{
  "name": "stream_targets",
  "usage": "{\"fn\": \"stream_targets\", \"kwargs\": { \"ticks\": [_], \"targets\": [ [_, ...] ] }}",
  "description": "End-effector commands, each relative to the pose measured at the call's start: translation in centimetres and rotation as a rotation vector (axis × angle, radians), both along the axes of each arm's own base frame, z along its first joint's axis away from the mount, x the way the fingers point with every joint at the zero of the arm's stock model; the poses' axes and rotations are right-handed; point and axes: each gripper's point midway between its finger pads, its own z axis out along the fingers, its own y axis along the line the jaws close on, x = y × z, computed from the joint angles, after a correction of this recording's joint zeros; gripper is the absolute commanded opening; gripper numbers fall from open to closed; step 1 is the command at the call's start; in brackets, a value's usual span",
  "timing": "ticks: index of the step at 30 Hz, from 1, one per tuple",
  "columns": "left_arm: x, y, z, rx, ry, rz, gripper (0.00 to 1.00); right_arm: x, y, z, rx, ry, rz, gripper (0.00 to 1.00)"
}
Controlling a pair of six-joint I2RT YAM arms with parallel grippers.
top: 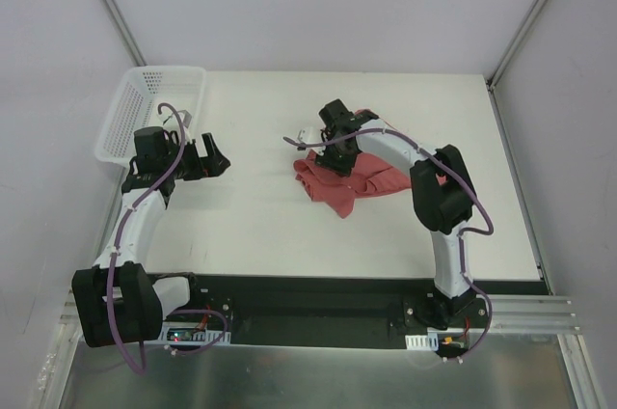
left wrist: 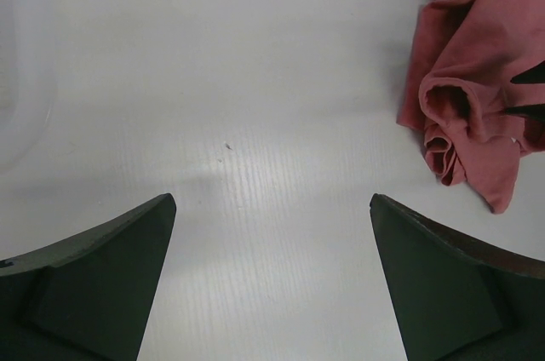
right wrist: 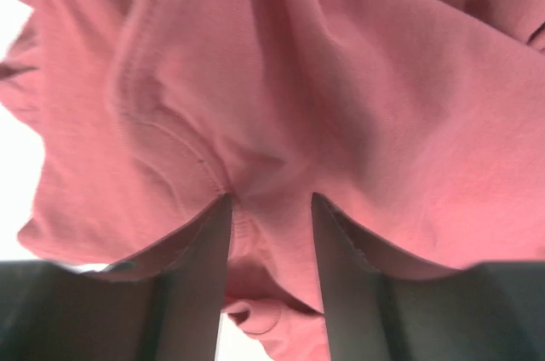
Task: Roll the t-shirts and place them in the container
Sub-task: Flatten out the T-shirt at the center of the board.
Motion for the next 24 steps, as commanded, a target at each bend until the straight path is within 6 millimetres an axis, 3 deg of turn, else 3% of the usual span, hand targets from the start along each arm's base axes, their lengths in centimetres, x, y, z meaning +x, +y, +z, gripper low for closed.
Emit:
{"fn": "stream_targets", "kwargs": {
  "ticks": [1,8,10,13,14,16,18,21,24],
  "targets": [
    [0.6,0.0,1.3,-0.016,-0.043,0.001,0.99,1.0,-0.9,-0.6,-0.036,-0.032,-0.013,0.34],
    [1.0,0.1,1.4,-0.016,-0.044,-0.003,0.99,1.7,-1.2,0.0,-0.027,-0.047,-0.026,0.01],
    [1.1,0.2,1.3,-0.013,-0.041,-0.002,0.99,1.8,-1.2,0.6,-0.011,-0.053,-0.04,0.01],
    [1.2,0.1,1.4,-0.016,-0.042,-0.009,0.99,2.7,-1.3,3.3,0.049,-0.074,-0.089,0.01],
    [1.3,0.0,1.5,-0.017,-0.044,-0.012,0.99,3.4,-1.8,5.4,0.095,-0.09,-0.14,0.01],
    [1.4,-0.1,1.6,-0.022,-0.046,-0.017,0.99,3.6,-2.0,7.4,0.161,-0.085,-0.176,0.01],
    [1.5,-0.1,1.4,-0.023,-0.037,-0.019,0.99,4.1,-3.6,9.7,0.207,-0.084,-0.247,0.01],
    [1.8,-0.2,1.2,-0.028,-0.027,-0.03,0.99,5.0,-7.2,10.8,0.247,-0.043,-0.381,0.01],
    [2.3,-0.2,0.9,-0.025,-0.016,-0.037,0.98,5.6,-12.1,9.8,0.221,-0.023,-0.495,0.01]
  ]
}}
